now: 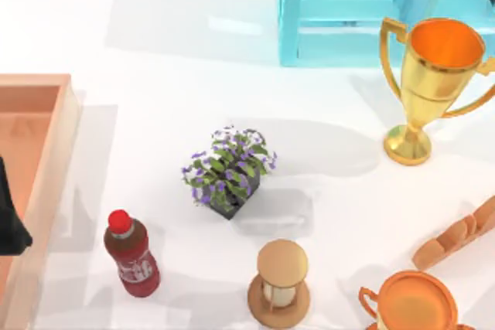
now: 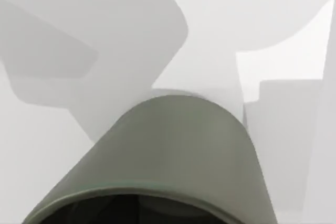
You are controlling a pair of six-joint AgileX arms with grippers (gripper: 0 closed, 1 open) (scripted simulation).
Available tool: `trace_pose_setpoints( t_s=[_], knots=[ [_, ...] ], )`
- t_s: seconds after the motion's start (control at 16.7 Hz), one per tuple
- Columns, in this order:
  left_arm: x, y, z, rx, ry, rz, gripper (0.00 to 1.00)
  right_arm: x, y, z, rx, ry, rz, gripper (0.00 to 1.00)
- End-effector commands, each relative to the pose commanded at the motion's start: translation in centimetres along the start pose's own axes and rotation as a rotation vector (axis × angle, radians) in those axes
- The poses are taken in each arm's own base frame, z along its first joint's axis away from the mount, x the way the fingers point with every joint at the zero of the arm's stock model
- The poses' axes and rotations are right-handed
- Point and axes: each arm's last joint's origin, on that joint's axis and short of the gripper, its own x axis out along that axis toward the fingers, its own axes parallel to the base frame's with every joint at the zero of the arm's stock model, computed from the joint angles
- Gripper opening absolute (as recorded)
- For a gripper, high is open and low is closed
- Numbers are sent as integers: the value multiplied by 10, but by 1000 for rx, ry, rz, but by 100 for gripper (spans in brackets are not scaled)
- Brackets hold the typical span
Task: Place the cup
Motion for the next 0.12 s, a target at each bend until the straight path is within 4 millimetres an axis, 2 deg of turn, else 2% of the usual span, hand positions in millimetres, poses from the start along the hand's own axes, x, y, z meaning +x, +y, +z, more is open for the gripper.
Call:
trace_pose_setpoints(
  t_s=[0.12],
  knots=[
    [0, 0, 0, 0, 0, 0, 100, 0, 0, 0, 0, 0, 0, 100]
  ],
)
